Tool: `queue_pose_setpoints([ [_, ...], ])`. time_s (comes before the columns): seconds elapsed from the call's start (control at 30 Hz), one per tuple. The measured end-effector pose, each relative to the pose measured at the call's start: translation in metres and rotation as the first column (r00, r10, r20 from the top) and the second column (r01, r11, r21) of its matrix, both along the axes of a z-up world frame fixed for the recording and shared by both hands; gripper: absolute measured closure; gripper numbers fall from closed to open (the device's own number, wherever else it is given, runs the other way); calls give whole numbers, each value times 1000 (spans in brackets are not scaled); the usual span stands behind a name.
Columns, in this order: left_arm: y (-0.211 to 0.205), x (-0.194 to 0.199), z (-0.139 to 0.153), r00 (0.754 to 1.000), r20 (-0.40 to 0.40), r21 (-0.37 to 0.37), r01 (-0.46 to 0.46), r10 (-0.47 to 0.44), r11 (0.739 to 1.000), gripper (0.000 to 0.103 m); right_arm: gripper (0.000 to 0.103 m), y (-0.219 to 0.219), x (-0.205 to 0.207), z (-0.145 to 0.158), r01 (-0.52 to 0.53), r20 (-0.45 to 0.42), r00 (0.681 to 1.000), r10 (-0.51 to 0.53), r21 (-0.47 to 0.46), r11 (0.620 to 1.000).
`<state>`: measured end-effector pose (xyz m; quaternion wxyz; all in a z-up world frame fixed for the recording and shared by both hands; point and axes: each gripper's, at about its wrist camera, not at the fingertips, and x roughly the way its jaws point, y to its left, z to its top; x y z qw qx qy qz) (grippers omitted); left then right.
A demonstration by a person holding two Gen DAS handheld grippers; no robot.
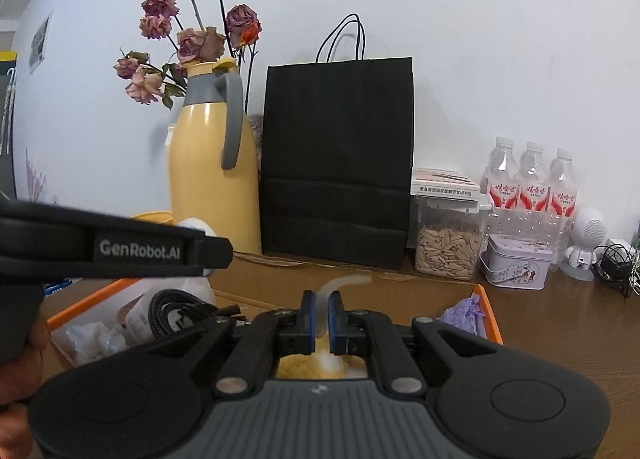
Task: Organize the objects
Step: 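Carry the white lid and rubber band into the box and open both grippers, then withdraw and grasp the small orange clip with the right gripper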
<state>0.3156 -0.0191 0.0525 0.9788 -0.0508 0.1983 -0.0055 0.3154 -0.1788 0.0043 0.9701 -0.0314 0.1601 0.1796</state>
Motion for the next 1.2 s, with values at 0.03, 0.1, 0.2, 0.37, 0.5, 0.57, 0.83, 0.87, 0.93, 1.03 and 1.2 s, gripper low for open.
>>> queue_pose_setpoints([
  [0.03, 0, -1, 0, 1000, 2, 4, -2, 2, 1000, 60, 92, 0, -1, 0, 1, -2, 1000, -1, -4, 1000],
  [0.1, -1, -4, 0, 1000, 14, 21, -14, 13, 1000, 42, 87, -2, -4, -1, 2, -11, 1000, -2, -5, 1000],
  [0.2, 0, -11, 3, 997, 60, 42, -53, 50, 998, 0, 40, -6, -7, -1, 12, -22, 1000, -11, 6, 1000],
  [0.37, 2, -19, 7, 993, 105, 40, -61, 56, 997, 0, 0, -13, -17, 5, 31, -1, 1000, -31, 40, 999],
  [0.5, 4, -21, 7, 992, 107, 32, -67, 63, 997, 0, 0, -16, -19, 8, 30, -3, 1000, -30, 50, 998],
  [0.57, 4, -22, 7, 992, 108, 25, -61, 58, 998, 0, 0, -16, -20, 8, 32, -5, 999, -32, 48, 998],
  [0.83, 13, -40, 10, 991, 134, -17, -25, 27, 1000, 0, 0, -18, -32, 11, 34, -1, 999, -34, 35, 999],
  [0.87, 16, -44, 10, 991, 133, -21, -23, 26, 1000, 0, 0, -19, -35, 11, 30, 0, 1000, -30, 32, 999],
  [0.93, 22, -52, 10, 992, 125, -30, -24, 27, 999, 0, 0, -20, -42, 10, 20, 0, 1000, -20, 23, 1000],
  [1.03, 29, -62, 8, 994, 108, -30, -15, 18, 999, 0, 0, -21, -55, 8, 4, -3, 1000, -4, 6, 1000],
  [1.2, 37, -79, 0, 997, 81, -26, 5, -3, 1000, 0, 0, -22, -74, 0, -21, -19, 1000, 21, -24, 999],
])
